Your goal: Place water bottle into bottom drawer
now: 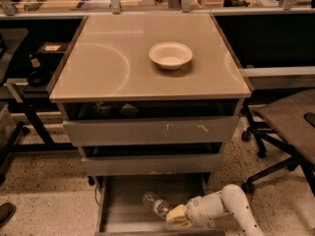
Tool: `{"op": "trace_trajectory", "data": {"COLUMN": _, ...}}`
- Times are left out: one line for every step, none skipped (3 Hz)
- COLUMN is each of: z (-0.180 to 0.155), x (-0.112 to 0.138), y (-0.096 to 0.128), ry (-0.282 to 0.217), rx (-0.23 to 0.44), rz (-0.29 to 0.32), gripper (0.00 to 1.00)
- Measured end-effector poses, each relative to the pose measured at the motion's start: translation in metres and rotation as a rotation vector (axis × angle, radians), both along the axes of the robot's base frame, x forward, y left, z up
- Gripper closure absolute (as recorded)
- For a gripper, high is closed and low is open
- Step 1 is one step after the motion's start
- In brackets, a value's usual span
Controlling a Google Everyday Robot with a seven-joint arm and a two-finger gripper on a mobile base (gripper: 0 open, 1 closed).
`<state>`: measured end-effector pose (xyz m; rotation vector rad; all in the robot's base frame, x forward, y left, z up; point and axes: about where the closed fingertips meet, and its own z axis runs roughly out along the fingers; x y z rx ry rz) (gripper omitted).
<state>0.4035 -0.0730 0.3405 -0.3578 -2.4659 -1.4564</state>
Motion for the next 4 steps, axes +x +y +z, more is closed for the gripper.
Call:
{"op": "trace_trajectory", "data": {"z": -0.012, "x": 0.008, "y": 0.002, "ry": 0.002, "rx": 0.015, "rz": 0.004, "gripper": 1.0}}
{"op": "trace_trajectory", "data": {"z": -0.023, "x": 0.016, "y": 0.002, "ry": 0.015, "rx": 0.016, "rz": 0.019, "gripper": 1.0}}
{"op": "trace_trajectory", "data": {"z": -0.037, "x": 0.021, "y": 0.001, "ry": 0.031, "rx": 0.013, "rz": 0.022, "gripper": 1.0}}
{"op": "trace_trajectory", "data": {"z": -0.048, "x": 0.029, "y": 0.0, "ry": 0.037, "rx": 0.005, "rz": 0.024, "gripper": 1.0}}
